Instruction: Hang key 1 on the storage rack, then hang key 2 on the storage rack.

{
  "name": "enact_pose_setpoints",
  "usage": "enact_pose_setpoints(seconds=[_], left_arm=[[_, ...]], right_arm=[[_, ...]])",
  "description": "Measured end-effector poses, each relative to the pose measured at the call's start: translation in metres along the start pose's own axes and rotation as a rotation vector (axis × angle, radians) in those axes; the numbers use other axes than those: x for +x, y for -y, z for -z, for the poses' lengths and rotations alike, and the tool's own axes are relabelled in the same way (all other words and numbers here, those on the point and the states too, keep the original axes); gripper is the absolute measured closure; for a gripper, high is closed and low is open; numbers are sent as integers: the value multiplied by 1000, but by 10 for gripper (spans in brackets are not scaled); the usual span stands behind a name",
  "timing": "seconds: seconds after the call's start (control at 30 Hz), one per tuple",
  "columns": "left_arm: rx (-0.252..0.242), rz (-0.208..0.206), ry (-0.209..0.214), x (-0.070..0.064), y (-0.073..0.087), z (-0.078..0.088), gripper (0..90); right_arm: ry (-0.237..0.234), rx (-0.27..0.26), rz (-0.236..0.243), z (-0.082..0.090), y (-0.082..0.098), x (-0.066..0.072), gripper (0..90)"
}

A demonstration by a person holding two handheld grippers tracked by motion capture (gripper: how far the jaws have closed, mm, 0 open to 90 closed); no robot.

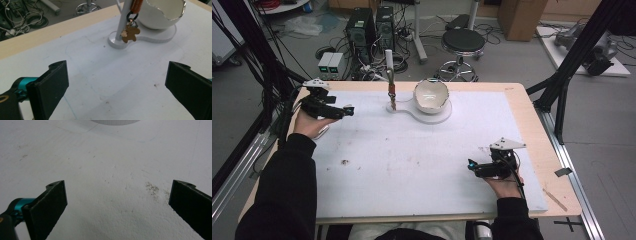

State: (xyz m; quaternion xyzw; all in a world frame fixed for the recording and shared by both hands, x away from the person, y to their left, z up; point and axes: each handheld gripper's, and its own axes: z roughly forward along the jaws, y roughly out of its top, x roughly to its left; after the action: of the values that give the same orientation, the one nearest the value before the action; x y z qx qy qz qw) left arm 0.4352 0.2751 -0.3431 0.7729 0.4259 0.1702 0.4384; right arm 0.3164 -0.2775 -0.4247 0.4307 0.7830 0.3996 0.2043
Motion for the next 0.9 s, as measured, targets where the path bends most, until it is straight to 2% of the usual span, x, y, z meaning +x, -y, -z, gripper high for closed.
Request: enact_pose_setpoints(seconds=[0.33, 0.67, 0.77, 0.9], left_arm=[[5, 35, -38, 18, 16, 0, 54], [-4, 63, -47, 36, 22, -5, 55], [0, 61, -56, 39, 24, -9, 54], [7, 58, -41, 43, 26, -14, 55]], right_arm=[[7, 3, -8, 0, 1, 0, 7], [19, 15, -4, -1, 2, 0, 7], [23, 18, -4, 0, 2, 0, 7], [30, 25, -2, 0, 3, 0, 7]])
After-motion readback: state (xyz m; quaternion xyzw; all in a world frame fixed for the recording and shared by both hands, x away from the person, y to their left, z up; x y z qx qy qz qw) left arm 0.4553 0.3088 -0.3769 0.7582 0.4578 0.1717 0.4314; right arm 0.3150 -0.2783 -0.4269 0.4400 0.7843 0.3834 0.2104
